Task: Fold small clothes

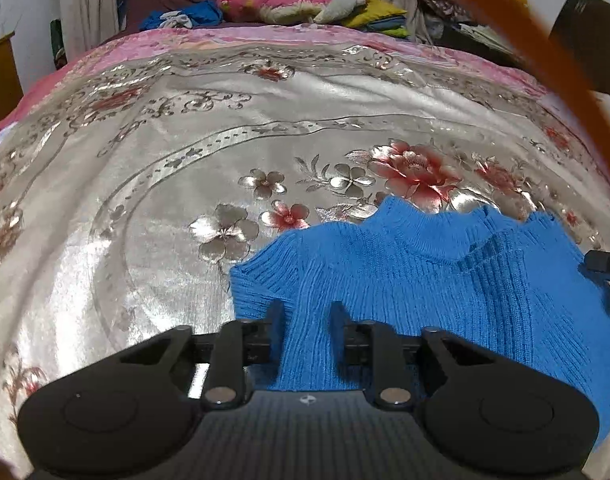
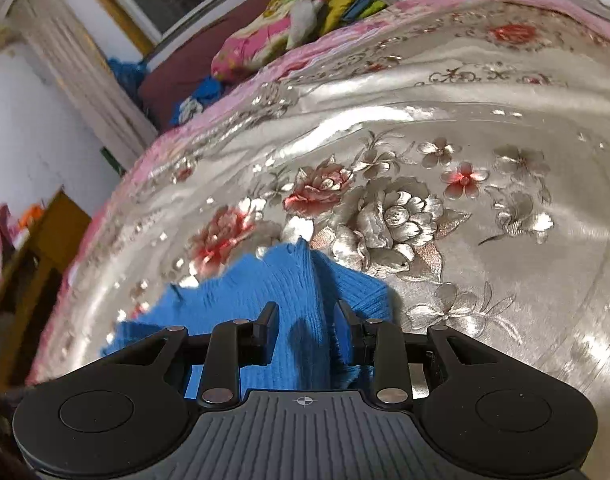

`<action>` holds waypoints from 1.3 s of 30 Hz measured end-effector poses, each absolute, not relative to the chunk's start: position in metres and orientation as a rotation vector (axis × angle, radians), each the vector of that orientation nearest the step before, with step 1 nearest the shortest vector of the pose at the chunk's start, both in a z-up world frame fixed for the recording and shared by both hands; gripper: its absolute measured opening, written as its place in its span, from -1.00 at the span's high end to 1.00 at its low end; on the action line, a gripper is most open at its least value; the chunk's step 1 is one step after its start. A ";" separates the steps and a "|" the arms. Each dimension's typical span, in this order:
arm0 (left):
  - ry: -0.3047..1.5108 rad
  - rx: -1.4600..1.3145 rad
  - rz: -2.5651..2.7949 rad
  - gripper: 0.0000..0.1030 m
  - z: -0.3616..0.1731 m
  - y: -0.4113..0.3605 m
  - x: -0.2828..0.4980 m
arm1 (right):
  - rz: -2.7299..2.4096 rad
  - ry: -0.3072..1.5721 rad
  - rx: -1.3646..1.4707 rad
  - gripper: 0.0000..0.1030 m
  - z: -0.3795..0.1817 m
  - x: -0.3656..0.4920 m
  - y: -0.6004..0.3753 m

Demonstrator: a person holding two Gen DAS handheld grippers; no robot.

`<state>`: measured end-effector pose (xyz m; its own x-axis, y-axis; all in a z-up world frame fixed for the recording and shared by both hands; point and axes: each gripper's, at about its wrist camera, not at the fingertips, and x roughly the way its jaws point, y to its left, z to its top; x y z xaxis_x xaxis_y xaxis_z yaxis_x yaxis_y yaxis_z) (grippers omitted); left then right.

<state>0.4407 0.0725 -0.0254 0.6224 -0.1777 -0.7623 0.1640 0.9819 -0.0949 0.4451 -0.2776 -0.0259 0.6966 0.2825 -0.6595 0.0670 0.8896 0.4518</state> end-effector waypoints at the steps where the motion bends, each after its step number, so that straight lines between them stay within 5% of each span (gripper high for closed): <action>1: 0.873 -0.019 -0.200 0.63 -0.024 0.073 0.441 | 0.122 0.802 0.476 0.39 -0.027 0.446 -0.279; 18: 0.724 -0.219 -0.181 0.77 0.004 0.100 0.424 | 0.144 0.831 0.401 0.32 -0.029 0.468 -0.260; 21: 0.689 -0.269 -0.164 0.77 0.007 0.111 0.418 | 0.130 0.824 0.356 0.86 -0.027 0.466 -0.255; 28: 0.663 -0.315 -0.088 0.77 -0.001 0.130 0.419 | 0.084 0.684 0.388 0.88 0.001 0.452 -0.278; 39: 0.749 -0.208 -0.008 0.74 -0.015 0.125 0.411 | -0.009 0.807 0.331 0.75 -0.028 0.459 -0.276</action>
